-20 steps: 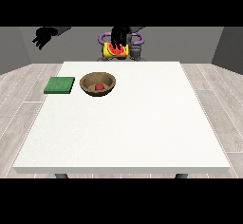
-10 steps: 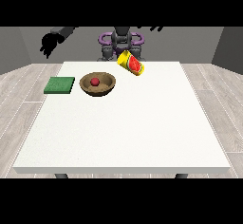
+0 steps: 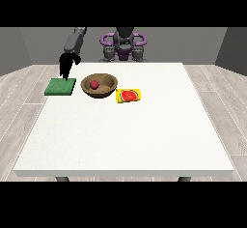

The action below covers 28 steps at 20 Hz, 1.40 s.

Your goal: Pick the cup and pour the ball into the bowl, then pick the bowl and place it on the pad

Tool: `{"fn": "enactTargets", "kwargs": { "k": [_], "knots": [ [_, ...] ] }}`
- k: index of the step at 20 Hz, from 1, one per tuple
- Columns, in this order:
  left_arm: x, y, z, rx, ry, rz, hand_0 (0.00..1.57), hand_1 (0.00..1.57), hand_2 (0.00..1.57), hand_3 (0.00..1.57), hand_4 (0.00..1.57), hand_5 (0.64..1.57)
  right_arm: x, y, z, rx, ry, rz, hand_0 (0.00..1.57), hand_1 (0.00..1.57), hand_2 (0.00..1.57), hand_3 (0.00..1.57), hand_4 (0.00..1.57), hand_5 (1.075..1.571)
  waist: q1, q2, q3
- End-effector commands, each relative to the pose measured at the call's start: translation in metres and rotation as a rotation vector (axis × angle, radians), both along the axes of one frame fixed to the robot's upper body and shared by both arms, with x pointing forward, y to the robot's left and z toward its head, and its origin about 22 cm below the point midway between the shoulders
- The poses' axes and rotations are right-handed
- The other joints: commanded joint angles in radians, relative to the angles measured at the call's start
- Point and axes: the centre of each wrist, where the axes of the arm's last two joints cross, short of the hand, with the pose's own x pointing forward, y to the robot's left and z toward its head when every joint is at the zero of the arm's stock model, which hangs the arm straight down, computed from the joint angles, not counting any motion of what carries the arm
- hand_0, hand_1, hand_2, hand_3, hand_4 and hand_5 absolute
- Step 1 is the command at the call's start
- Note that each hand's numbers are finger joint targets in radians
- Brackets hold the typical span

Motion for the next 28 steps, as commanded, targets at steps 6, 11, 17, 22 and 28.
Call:
{"fn": "enactTargets", "kwargs": {
  "k": [6, 11, 17, 22, 28],
  "knots": [
    [-0.018, 0.083, 0.040, -0.073, -0.086, -0.052, 0.00, 0.00, 0.00, 0.00, 0.99, 1.561, 0.014, 0.012, -0.027, 0.060, -0.075, 0.002, 0.00, 0.00, 0.00, 0.00, 0.69, 1.566, 0.013, 0.132, 0.0037],
    [-0.030, 0.116, 0.022, -0.080, -0.025, -0.011, 0.00, 0.00, 0.00, 0.00, 1.01, 1.536, 0.030, 0.046, -0.037, 0.041, -0.036, 0.049, 0.00, 0.00, 0.00, 0.00, 0.57, 1.559, -0.036, 0.085, 0.0032],
    [-0.041, 0.105, 0.049, -0.070, -0.085, -0.018, 0.00, 0.00, 0.00, 0.00, 1.02, 1.538, 0.044, 0.032, -0.033, 0.049, -0.050, 0.025, 0.00, 0.00, 0.00, 0.00, 0.51, 1.552, -0.028, 0.147, 0.0038],
    [-0.053, 0.149, 0.040, -0.086, -0.137, 0.006, 0.00, 0.00, 0.00, 0.00, 1.01, 1.539, 0.053, 0.037, -0.026, 0.030, -0.073, 0.067, 0.00, 0.00, 0.00, 0.00, 0.47, 1.548, -0.049, 0.195, 0.0028],
    [-0.059, 0.135, 0.041, -0.077, -0.113, 0.002, 0.00, 0.00, 0.00, 0.00, 1.02, 1.536, 0.063, 0.067, -0.034, 0.040, -0.063, 0.058, 0.00, 0.00, 0.00, 0.00, 0.44, 1.547, -0.036, 0.162, 0.0032]
  ]
}}
